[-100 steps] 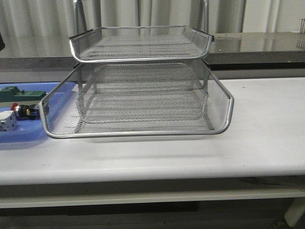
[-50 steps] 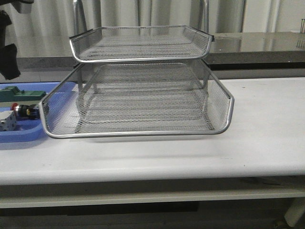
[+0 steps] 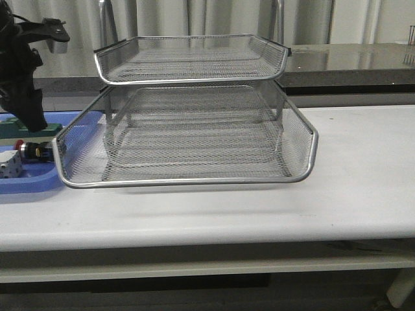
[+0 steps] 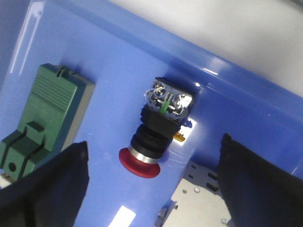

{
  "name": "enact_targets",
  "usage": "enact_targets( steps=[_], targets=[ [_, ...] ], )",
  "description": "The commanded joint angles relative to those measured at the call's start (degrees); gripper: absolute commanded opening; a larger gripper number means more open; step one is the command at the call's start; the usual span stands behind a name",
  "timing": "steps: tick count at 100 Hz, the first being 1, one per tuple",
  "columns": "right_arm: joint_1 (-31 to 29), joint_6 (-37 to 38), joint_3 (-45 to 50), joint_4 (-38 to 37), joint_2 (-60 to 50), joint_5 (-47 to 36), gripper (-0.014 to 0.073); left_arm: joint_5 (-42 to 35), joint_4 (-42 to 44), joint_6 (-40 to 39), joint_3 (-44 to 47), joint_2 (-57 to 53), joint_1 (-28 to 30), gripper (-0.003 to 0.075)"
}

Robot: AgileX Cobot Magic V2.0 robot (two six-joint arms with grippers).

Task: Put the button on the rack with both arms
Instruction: 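Lower the left gripper into the blue tray and grasp the red button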

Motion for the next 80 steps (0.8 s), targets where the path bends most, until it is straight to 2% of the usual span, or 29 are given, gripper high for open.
enact_targets(
  steps=[1, 80],
  targets=[
    [0.0, -0.4, -1.3, -0.1, 0.2, -2.8, -0.0062, -2.3, -1.0, 0.7, -1.9, -2.1, -0.2, 0.0545],
    [0.0, -0.4, -1.3, -0.1, 0.2, -2.8, -0.0062, -3.5, -0.7, 1.2, -9.5, 6.8, 0.2, 0.0545]
  ],
)
